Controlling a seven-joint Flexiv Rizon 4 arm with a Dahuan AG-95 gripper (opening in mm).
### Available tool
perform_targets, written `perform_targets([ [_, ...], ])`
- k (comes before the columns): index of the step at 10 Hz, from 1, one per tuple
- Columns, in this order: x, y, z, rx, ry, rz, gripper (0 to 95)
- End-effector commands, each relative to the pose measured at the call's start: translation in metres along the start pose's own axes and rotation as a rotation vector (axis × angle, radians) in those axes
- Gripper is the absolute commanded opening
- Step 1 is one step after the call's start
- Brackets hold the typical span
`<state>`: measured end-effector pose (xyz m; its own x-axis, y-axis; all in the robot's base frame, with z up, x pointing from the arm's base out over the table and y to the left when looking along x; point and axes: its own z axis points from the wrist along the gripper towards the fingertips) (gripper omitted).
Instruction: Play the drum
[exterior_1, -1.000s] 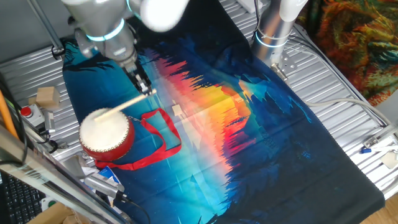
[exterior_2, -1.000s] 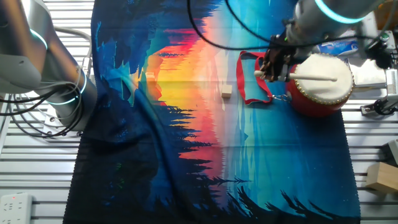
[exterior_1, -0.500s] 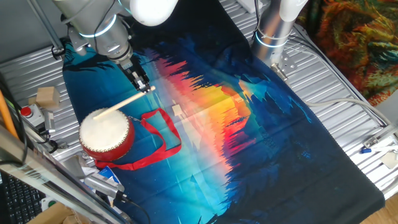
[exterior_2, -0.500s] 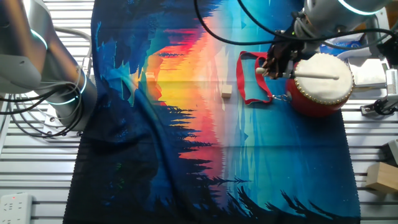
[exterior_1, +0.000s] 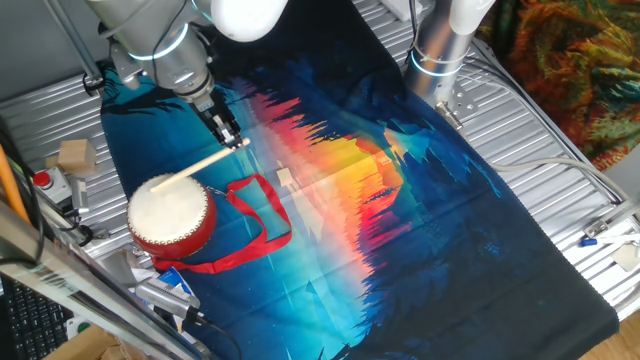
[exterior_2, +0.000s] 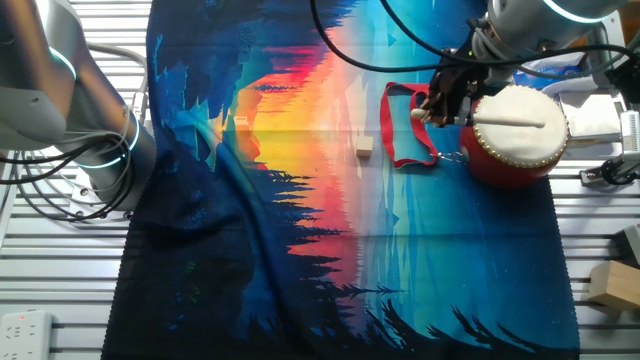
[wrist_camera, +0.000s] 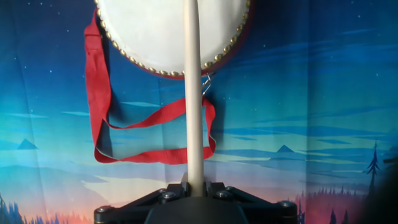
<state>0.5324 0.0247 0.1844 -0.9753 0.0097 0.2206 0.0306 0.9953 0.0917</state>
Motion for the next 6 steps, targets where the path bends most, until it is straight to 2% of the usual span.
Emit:
perform_targets([
  [1, 0.0011, 0.0001, 0.0005, 0.001, -0.003, -0.001, 0.0],
  [6, 0.0012, 0.0002, 0.0002, 0.012, -0.004, -0.002, 0.0],
])
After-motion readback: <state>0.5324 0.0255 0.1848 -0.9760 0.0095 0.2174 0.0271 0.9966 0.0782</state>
